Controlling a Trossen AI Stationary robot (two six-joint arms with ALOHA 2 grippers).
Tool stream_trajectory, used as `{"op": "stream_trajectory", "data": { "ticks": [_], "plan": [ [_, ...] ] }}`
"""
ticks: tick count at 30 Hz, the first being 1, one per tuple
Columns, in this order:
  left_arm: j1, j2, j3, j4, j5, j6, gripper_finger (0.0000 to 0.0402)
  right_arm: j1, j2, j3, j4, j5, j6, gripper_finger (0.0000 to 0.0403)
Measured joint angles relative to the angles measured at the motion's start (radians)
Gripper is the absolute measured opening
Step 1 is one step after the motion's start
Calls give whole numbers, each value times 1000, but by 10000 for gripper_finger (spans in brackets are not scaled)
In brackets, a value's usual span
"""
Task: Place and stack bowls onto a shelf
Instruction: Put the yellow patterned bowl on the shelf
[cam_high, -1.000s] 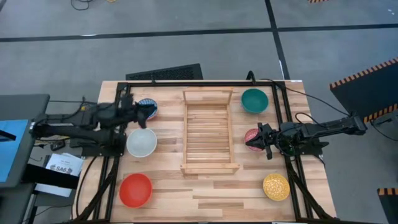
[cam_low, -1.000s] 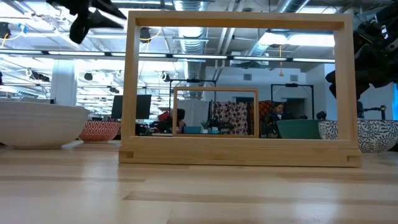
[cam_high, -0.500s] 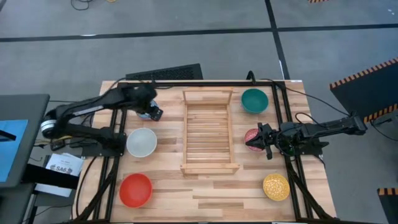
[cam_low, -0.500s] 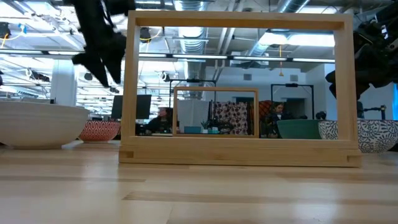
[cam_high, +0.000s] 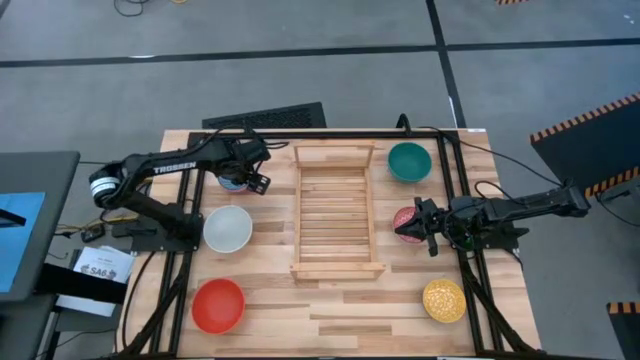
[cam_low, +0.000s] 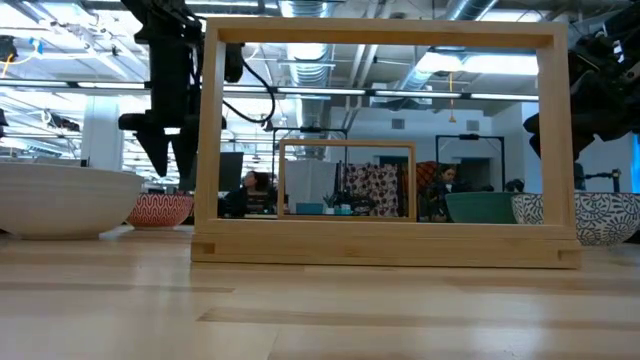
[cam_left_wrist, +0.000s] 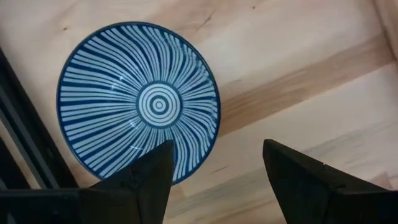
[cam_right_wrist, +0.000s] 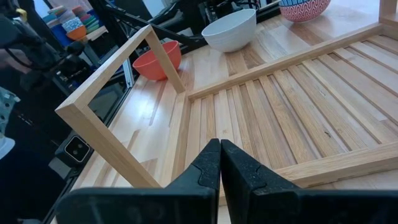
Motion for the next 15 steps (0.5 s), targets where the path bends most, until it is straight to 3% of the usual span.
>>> {"op": "stream_trajectory", "data": {
  "ticks": [9,15],
  "plan": [
    [-15,-70,0,35,27,-3,231,0,0,0,0,0,0,40],
    [-118,-267,0,338,-85,7,231,0,0,0,0,0,0,40]
  ]
}}
